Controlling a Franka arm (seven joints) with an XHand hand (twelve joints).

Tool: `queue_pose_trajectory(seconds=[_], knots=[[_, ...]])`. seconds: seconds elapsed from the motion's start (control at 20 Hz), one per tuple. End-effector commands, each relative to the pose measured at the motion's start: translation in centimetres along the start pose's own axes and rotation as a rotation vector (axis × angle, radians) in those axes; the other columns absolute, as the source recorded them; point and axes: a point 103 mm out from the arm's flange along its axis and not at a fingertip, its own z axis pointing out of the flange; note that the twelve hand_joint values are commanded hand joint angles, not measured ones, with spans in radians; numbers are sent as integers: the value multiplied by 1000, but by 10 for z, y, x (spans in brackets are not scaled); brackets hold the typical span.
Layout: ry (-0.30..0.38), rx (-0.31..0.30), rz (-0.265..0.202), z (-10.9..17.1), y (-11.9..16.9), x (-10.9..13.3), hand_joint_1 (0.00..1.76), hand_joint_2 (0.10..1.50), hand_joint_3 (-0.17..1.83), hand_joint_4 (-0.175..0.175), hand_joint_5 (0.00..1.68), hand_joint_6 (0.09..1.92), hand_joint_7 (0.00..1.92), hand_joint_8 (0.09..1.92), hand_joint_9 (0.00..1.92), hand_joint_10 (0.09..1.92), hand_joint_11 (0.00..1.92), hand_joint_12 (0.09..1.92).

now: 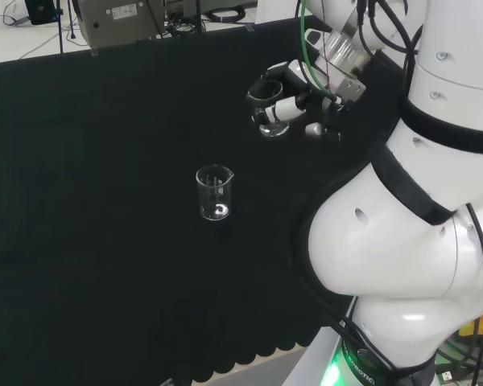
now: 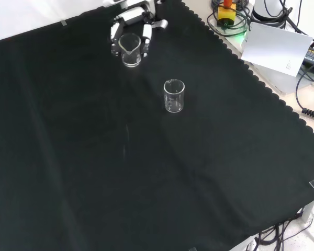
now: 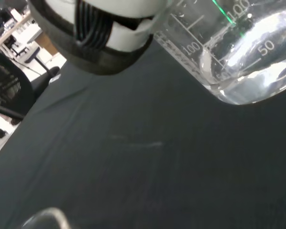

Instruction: Pour the water from the handheld beaker into the one on the table.

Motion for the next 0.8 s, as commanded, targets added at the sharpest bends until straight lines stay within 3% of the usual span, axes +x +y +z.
queue_pose_trajectory(seconds=[0.05,0.2,0.5,0.65,0.8], knots=[[-61,89,-4,1,-48,24,1537,994,-175,-175,1306,349,1391,460,1636,87,1222,593],[-125,124,-3,4,-60,36,1538,994,-175,-175,1311,339,1394,454,1637,87,1223,588],[-370,262,-9,17,-68,65,1538,992,-175,-175,1328,299,1402,438,1641,87,1222,593],[-438,310,-6,25,-65,69,1538,992,-175,-175,1333,289,1404,434,1642,87,1219,599],[-463,341,-12,29,-63,70,1538,992,-175,-175,1336,282,1404,432,1642,87,1216,609]])
